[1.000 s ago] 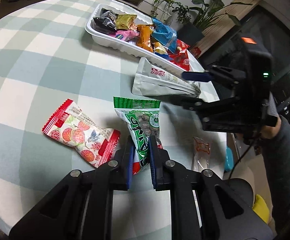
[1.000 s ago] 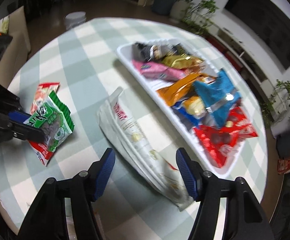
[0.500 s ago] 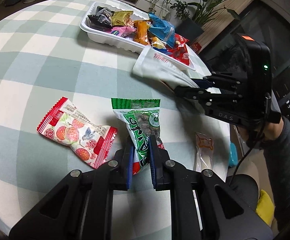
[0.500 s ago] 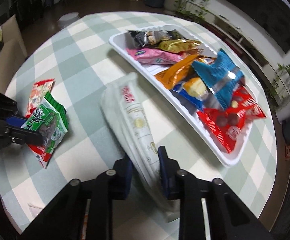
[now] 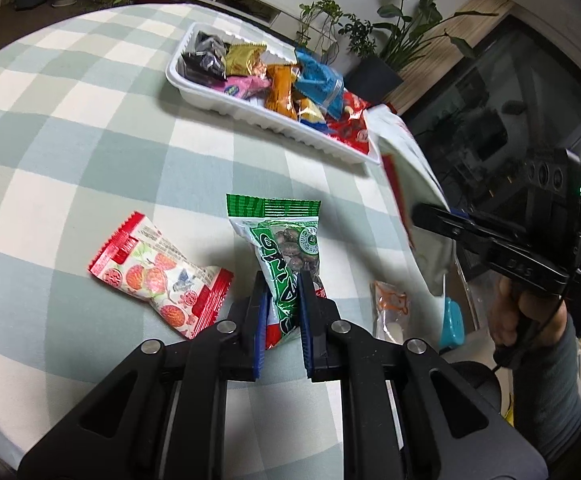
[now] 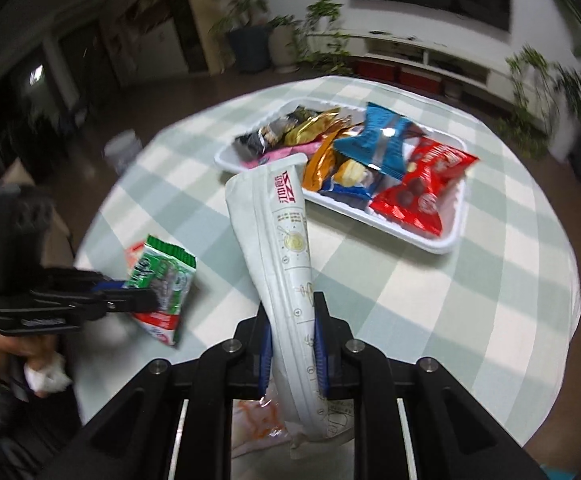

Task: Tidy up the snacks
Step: 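Carry both packets over the white tray and open both tools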

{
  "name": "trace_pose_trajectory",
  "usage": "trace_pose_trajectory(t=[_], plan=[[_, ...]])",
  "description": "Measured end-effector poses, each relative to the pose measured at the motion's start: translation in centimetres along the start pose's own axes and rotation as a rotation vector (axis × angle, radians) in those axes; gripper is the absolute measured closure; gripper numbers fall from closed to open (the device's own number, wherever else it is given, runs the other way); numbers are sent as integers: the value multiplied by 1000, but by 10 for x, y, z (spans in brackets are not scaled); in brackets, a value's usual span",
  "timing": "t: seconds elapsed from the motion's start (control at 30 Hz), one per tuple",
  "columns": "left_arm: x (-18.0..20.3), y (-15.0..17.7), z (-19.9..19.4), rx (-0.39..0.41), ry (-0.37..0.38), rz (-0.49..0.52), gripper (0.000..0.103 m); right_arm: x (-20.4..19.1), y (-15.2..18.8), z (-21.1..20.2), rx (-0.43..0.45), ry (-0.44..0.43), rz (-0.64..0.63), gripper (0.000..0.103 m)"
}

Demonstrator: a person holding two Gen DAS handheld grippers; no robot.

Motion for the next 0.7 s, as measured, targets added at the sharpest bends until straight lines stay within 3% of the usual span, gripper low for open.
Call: trace_pose_trajectory(t=[0.23, 0.4, 0.5, 0.7], plan=[[10, -19, -22, 41, 9, 11, 91, 40, 18, -32, 82, -70, 273, 84], [21, -65, -47, 103, -17, 67, 91, 77, 17, -49, 154, -93, 477, 84], [33, -103, -53, 124, -43, 118, 91, 89, 4, -53, 193, -119, 556, 84], [44, -184, -45, 151, -71, 152, 91, 91, -65, -53, 276, -181, 616, 84]])
Point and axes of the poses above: each gripper's, at about its wrist camera, not at the fingertips, and z roughly the way its jaws point, x to its right, y to its underside, the point moved 1 cm from there along z, roughly the way its jaws point, and after that the axes turned 5 degrees about -z, right-handed, at the moved point
